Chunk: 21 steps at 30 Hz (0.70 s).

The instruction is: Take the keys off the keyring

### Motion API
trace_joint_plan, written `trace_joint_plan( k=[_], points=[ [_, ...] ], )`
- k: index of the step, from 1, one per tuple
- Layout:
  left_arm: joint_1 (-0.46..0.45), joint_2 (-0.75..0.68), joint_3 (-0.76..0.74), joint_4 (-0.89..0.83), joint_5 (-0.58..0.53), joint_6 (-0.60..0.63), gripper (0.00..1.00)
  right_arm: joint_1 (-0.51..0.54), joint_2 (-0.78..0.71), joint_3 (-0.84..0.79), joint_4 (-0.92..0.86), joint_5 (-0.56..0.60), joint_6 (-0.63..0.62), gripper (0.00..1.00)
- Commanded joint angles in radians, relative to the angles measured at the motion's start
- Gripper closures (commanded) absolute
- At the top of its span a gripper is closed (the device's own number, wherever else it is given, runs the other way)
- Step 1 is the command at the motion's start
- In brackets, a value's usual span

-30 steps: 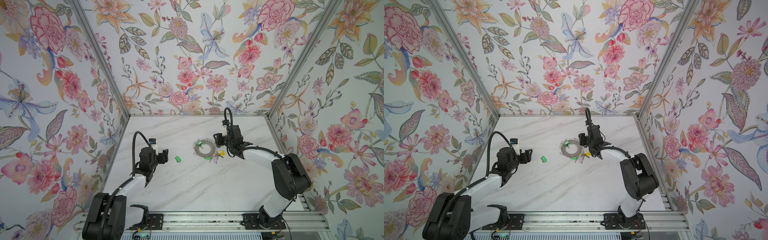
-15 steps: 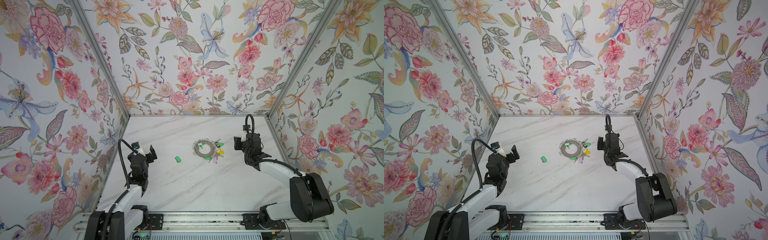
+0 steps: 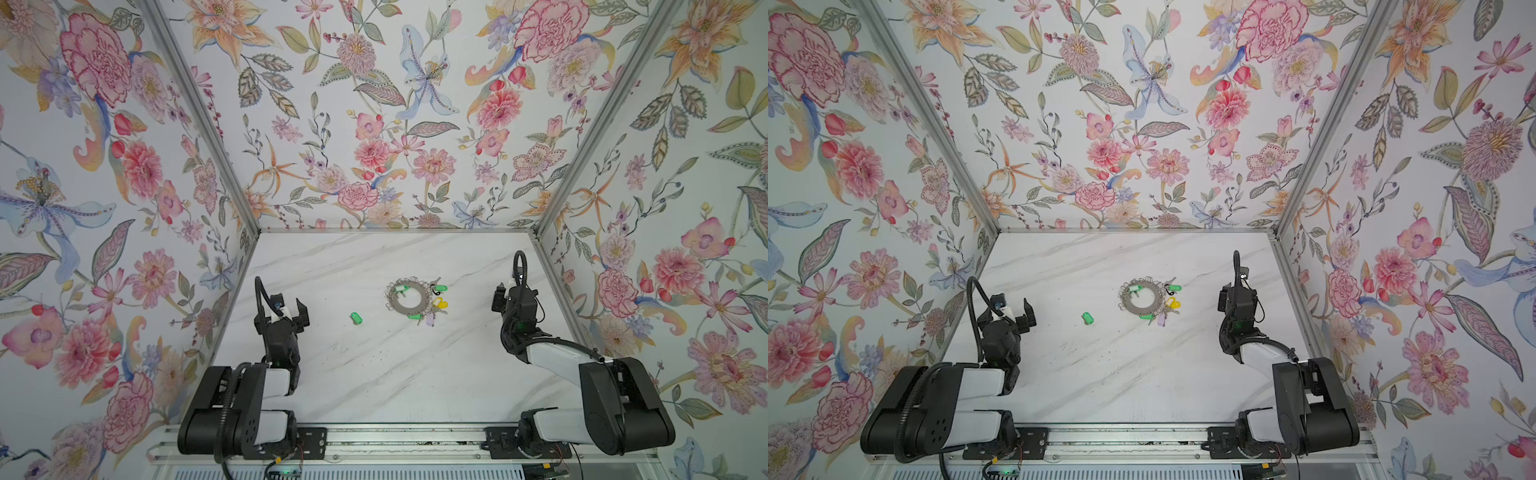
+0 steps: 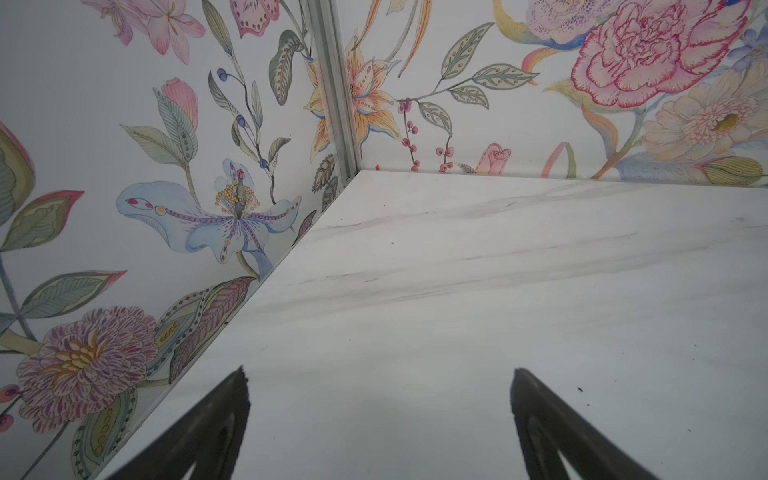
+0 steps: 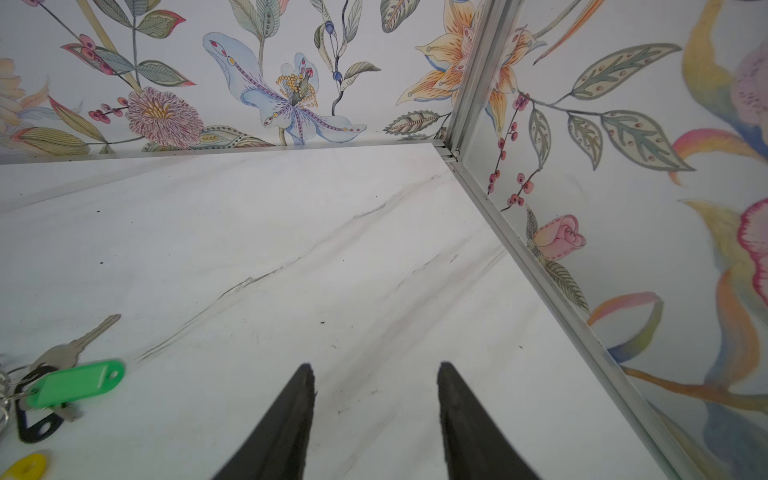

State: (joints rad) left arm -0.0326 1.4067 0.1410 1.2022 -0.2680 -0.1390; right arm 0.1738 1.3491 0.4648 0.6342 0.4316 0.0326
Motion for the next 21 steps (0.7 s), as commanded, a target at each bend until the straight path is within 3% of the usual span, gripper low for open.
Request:
trace_joint_plan(
  k=[1,4,7,11,17,19,20,21],
  points=[
    [0.009,0.073,0.005,0.208,0.082,0.058,0.01,0.006,-0.048,-0.062,0.048,0.115,-0.032,0.51],
    [0.01,0.184,0.002,0.331,0.112,0.077,0.01,-0.003,-0.036,-0.197,0.284,0.132,-0.033,0.5],
    [0.01,0.125,0.024,0.207,0.12,0.069,0.01,-0.008,0.036,-0.252,0.495,0.087,-0.064,0.48],
    [0.01,0.143,0.024,0.238,0.119,0.071,0.01,-0.005,0.152,-0.217,0.567,0.064,-0.105,0.47],
    [0.008,0.147,0.028,0.241,0.121,0.076,0.01,-0.081,0.154,-0.126,0.361,-0.14,-0.052,0.47],
    [0.008,0.147,0.028,0.243,0.122,0.076,0.01,-0.123,0.173,-0.168,0.421,-0.257,-0.041,0.47],
    [0.009,0.147,0.027,0.243,0.122,0.076,0.01,-0.123,0.219,-0.208,0.577,-0.268,-0.066,0.47],
    [0.008,0.147,0.027,0.244,0.128,0.079,0.01,-0.099,0.209,-0.223,0.598,-0.236,-0.084,0.46]
  ],
)
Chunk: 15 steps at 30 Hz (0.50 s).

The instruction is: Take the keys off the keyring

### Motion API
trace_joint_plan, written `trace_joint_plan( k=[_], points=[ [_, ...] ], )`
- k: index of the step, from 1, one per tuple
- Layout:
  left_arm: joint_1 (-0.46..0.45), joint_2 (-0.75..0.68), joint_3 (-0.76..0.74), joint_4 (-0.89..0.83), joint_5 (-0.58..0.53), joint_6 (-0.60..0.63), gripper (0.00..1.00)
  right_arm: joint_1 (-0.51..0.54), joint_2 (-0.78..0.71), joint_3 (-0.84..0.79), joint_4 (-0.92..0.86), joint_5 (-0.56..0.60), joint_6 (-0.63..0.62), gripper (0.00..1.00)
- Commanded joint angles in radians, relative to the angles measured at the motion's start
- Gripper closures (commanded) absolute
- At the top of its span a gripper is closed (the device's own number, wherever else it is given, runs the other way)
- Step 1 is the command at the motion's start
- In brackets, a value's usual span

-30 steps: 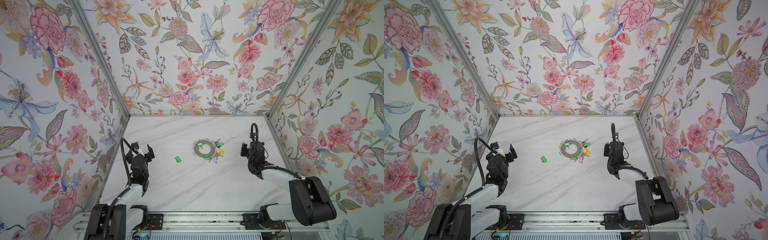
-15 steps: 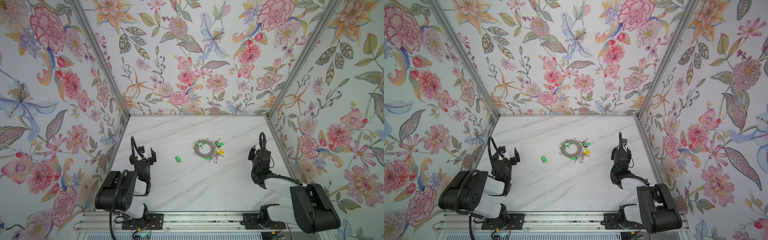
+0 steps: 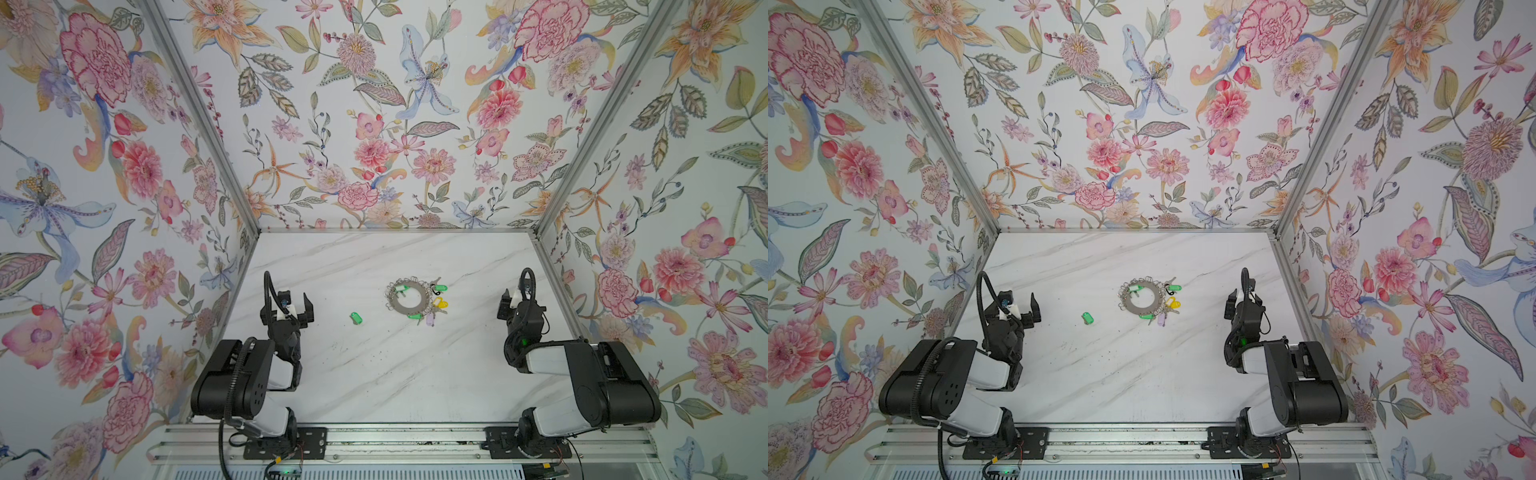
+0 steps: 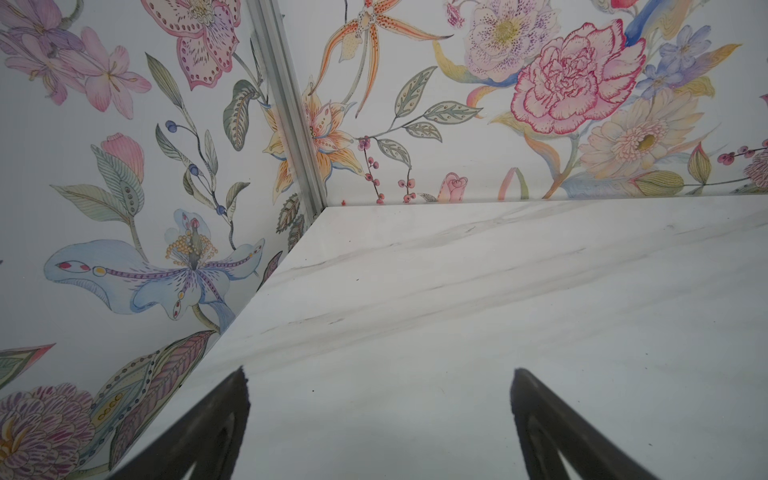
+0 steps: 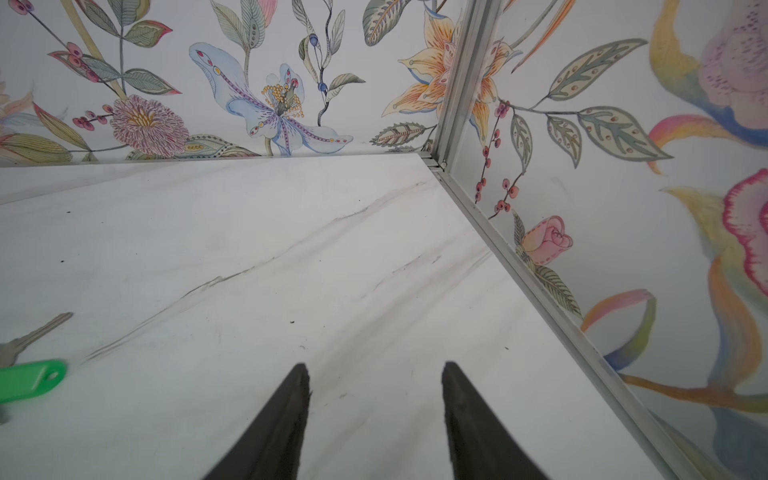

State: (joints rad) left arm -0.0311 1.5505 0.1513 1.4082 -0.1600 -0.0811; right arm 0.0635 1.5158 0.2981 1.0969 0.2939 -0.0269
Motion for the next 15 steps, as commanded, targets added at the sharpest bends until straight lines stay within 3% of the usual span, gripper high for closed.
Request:
trace_joint_plan(
  k=[1,2,3,4,15],
  points=[
    [0.007,0.004,0.018,0.034,0.037,0.027,0.01,0.036,0.014,-0.058,0.085,-0.098,-0.044,0.44],
    [0.007,0.003,0.023,0.027,0.06,0.034,0.01,0.037,0.026,-0.07,0.12,-0.108,-0.052,0.34],
    [0.007,0.003,0.024,0.019,0.074,0.039,0.01,0.037,0.045,-0.078,0.174,-0.097,-0.056,0.06],
    [0.007,0.003,0.024,0.003,0.077,0.04,0.01,0.045,0.046,-0.079,0.178,-0.082,-0.059,0.01],
    [0.008,0.004,0.052,-0.009,0.075,0.04,0.01,-0.006,0.031,-0.014,0.026,-0.177,-0.023,0.01]
  ],
)
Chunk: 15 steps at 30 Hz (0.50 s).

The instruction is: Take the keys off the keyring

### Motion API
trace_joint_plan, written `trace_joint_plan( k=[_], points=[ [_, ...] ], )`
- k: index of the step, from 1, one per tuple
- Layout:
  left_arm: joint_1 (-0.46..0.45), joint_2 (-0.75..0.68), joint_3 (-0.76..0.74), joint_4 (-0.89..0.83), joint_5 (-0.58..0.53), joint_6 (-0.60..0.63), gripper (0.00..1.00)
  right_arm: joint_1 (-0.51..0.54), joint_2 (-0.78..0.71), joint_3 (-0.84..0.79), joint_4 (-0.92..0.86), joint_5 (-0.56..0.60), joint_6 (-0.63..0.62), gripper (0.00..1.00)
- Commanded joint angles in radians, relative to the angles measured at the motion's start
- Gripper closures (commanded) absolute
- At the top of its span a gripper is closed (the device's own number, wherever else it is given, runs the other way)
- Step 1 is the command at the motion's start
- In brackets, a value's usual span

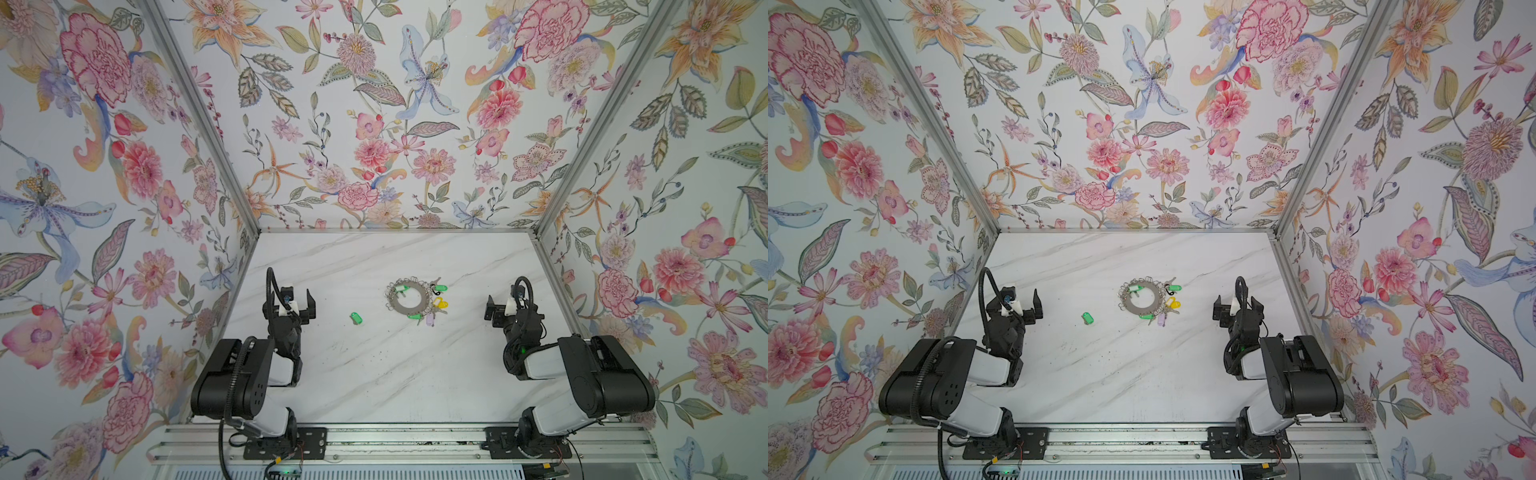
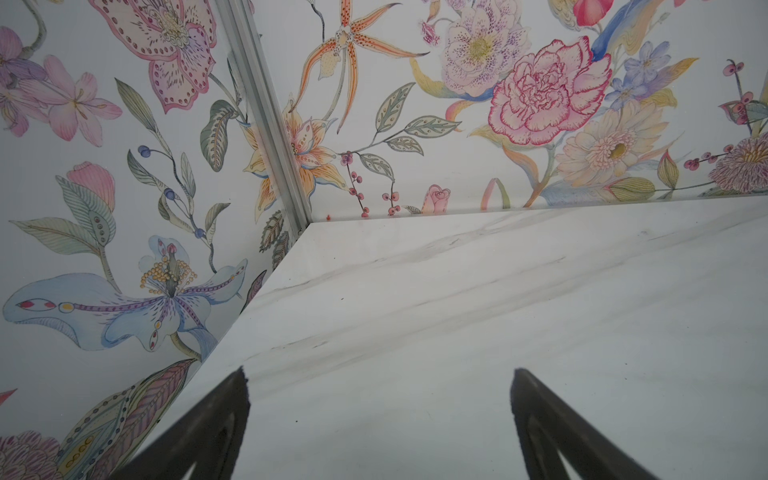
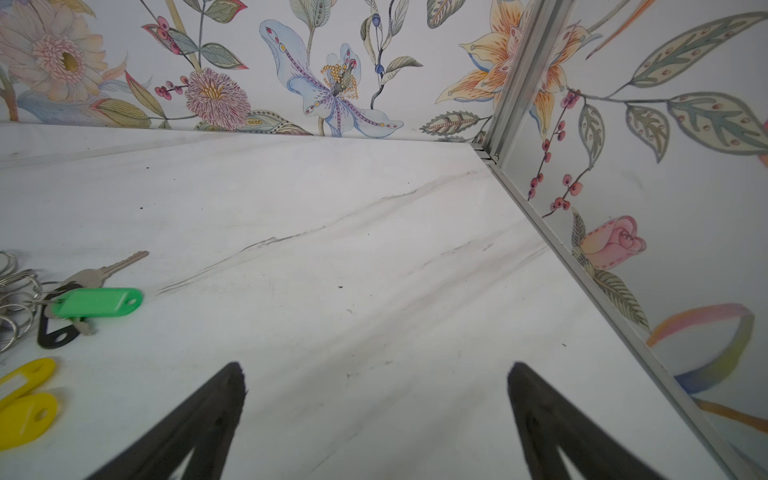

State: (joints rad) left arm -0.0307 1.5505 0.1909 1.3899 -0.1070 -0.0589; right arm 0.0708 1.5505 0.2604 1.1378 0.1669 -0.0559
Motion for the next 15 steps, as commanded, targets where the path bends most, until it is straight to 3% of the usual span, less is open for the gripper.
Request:
trace_joint_plan(
  k=[1,15],
  points=[
    [0.006,0.003,0.013,0.01,0.021,0.018,0.01,-0.014,-0.005,0.023,-0.015,-0.051,0.006,0.01],
    [0.007,0.002,0.013,0.009,0.021,0.018,0.01,-0.028,-0.005,0.033,-0.033,-0.087,0.014,0.01]
  ],
)
